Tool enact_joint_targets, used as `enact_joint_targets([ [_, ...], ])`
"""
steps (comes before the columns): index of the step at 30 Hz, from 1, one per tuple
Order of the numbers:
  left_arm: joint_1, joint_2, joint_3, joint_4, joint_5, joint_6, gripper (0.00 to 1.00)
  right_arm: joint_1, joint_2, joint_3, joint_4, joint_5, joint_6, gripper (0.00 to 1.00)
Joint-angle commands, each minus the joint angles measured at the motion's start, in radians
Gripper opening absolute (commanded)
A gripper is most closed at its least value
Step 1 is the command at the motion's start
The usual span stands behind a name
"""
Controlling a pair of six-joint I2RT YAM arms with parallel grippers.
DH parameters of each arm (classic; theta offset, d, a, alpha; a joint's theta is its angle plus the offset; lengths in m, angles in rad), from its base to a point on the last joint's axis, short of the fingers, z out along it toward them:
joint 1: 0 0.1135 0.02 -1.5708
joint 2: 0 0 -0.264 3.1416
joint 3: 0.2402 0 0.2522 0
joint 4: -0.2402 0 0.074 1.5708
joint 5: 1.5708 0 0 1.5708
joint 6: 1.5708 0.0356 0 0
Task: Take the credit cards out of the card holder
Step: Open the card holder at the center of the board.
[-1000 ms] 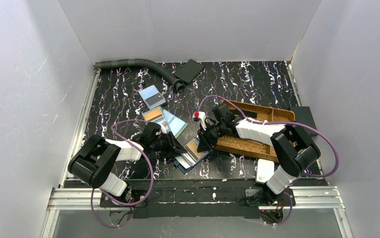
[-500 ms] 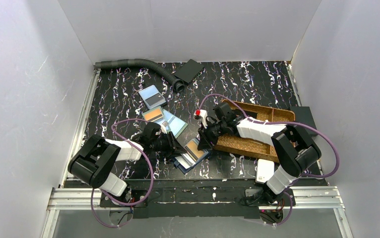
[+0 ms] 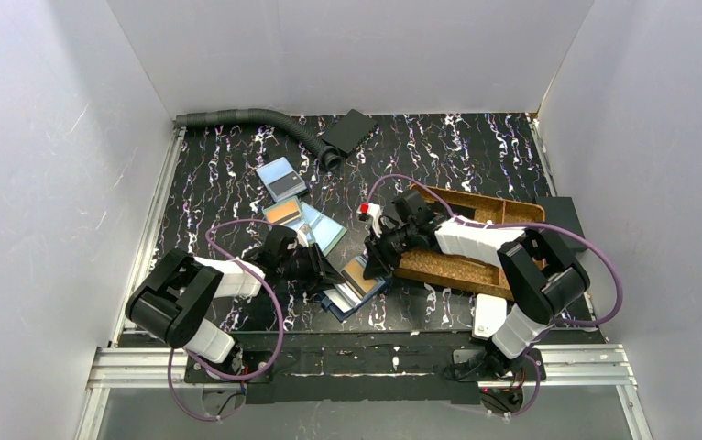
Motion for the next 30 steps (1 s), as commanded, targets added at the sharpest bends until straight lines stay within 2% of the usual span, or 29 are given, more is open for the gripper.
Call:
enact_joint_targets([
  [1,0.007,-0.016,-0.003,-0.043,0.004,0.027,0.29,0.006,0.027,0.028,-0.002,-0.018,0.010,0.44],
  [6,0.007,-0.012,-0.002,-0.043,0.005,0.028,0.29,0.006,0.012,0.023,0.010,-0.053,0.013,0.41],
  [16,0.007,-0.016,0.004,-0.043,0.009,0.032,0.29,0.006,0.005,0.020,0.021,-0.070,0.024,0.24],
  [20,0.007,-0.017,0.009,-0.043,0.011,0.034,0.29,0.006,0.016,0.021,0.018,-0.077,0.027,0.25],
  [25,0.007,-0.025,0.013,-0.043,0.015,0.044,0.29,0.015,0.035,0.024,0.018,-0.080,0.035,0.34],
  [28,0.007,-0.030,0.015,-0.043,0.017,0.046,0.29,0.021,0.045,0.026,0.020,-0.080,0.041,0.35],
  [30,0.007,-0.035,0.015,-0.043,0.019,0.051,0.29,0.021,0.049,0.027,0.020,-0.077,0.047,0.31],
])
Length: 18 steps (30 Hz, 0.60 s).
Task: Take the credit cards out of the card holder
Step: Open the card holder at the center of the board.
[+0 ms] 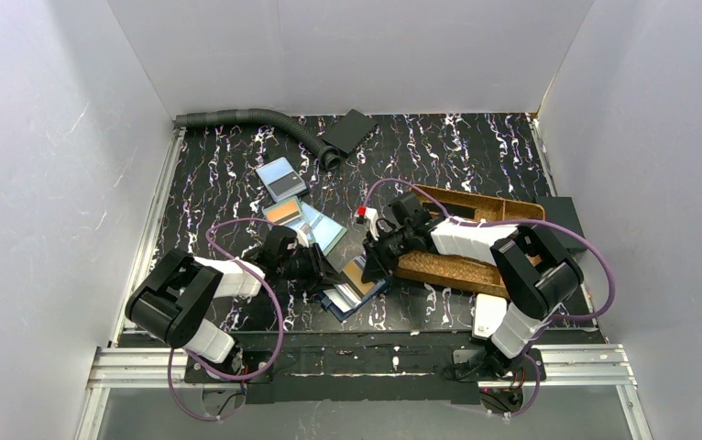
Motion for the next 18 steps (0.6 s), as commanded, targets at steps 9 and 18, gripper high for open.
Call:
enact_joint_targets([
  [9,0.007,-0.089,-0.001,-0.041,-0.002,0.054,0.31,-0.010,-0.022,0.014,0.032,0.015,0.042,0.01],
  [18,0.014,-0.115,0.002,-0.042,0.030,0.105,0.34,-0.028,-0.057,-0.013,0.077,0.064,0.074,0.01],
])
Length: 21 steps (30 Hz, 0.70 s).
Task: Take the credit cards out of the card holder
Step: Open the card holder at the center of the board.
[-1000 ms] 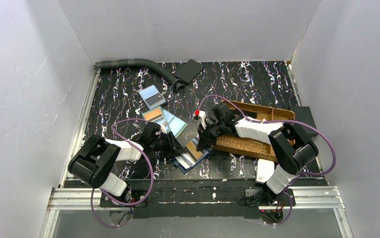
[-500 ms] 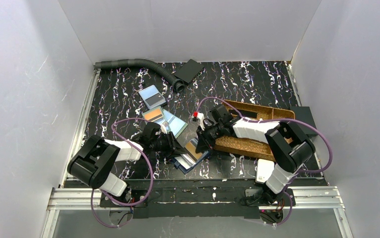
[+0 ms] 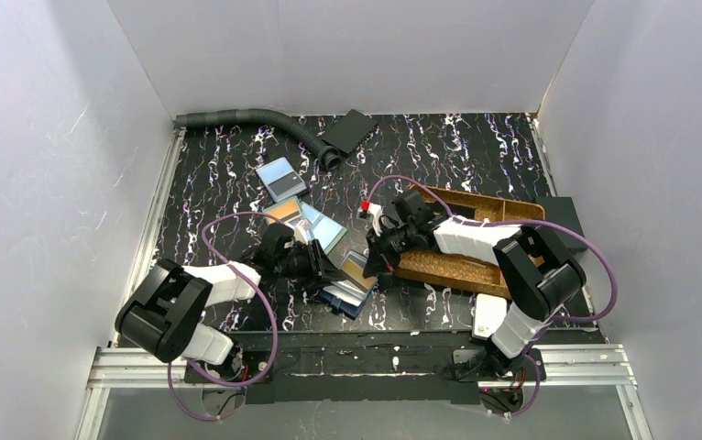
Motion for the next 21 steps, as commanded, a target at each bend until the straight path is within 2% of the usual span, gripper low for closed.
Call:
enact_joint_targets([
  [1,0.012,-0.034,0.001,-0.015,0.034,0.047,0.34,-0.010,-0.060,-0.015,0.063,0.067,0.018,0.01],
  [8,0.022,-0.078,-0.021,-0.033,0.080,0.058,0.34,-0.010,-0.108,-0.047,0.123,0.143,0.047,0.01],
  [16,0.039,-0.064,0.015,-0.175,0.063,0.079,0.34,-0.010,-0.126,-0.064,0.148,0.187,0.062,0.01],
  [21,0.044,-0.204,0.045,-0.206,0.042,0.057,0.34,-0.009,-0.136,-0.072,0.157,0.208,0.062,0.01],
])
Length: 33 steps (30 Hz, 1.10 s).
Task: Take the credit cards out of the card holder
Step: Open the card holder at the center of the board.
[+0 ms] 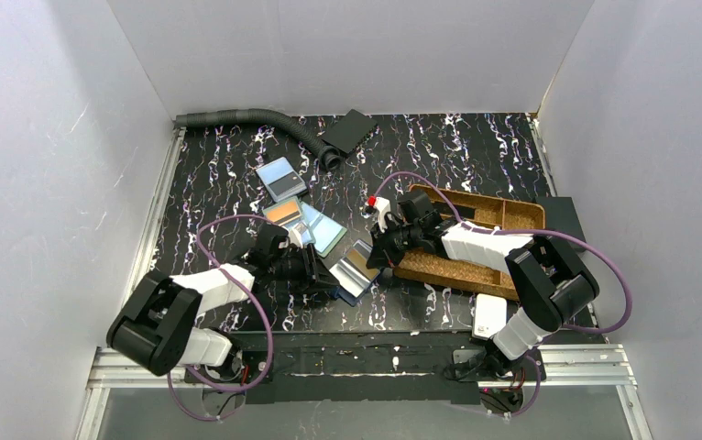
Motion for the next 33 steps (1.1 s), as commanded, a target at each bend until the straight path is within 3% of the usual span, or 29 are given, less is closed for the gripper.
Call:
enact_joint_targets([
  [1,0.007,-0.164,0.061,-0.063,-0.003,-0.001,0.34,-0.003,-0.051,-0.011,0.061,0.039,-0.003,0.01],
  [5,0.007,-0.276,0.106,-0.078,-0.014,-0.040,0.35,0.002,-0.047,-0.012,0.064,0.045,-0.003,0.01],
  [9,-0.013,-0.285,0.148,-0.071,-0.064,-0.104,0.36,0.007,-0.045,-0.012,0.066,0.051,-0.003,0.01],
  [21,-0.116,-0.100,0.168,0.112,-0.281,-0.262,0.25,0.006,-0.042,-0.015,0.075,0.059,0.027,0.01],
  [33,-0.147,0.156,0.219,0.169,-0.298,-0.356,0.15,0.007,-0.040,-0.015,0.075,0.059,0.028,0.01],
])
